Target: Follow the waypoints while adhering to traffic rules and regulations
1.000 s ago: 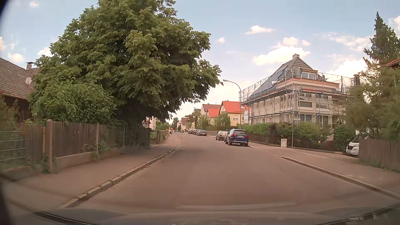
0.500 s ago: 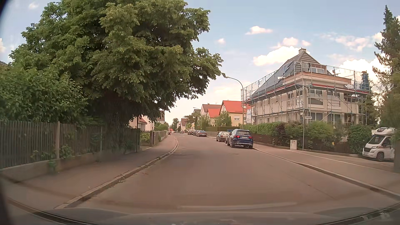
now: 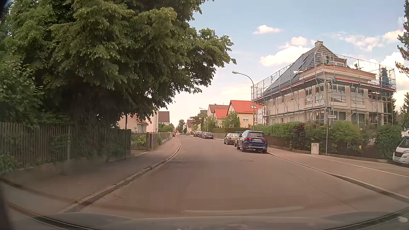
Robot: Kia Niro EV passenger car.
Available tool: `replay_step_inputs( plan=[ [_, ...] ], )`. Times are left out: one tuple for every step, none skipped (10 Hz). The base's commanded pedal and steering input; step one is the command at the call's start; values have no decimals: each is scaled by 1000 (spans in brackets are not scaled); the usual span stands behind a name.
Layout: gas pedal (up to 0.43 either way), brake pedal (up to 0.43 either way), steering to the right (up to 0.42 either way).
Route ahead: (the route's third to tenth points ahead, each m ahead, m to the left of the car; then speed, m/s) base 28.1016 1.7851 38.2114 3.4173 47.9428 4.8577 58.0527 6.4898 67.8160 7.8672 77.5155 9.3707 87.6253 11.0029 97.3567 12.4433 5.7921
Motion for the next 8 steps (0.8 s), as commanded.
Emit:
replay_step_inputs(
  plan=[
    [67, 18, -18],
    [118, 18, -18],
    [118, 18, -19],
    [130, 18, -18],
    [138, 18, -15],
    [138, 18, -12],
    [138, 18, -11],
    [138, 18, -10]
  ],
)
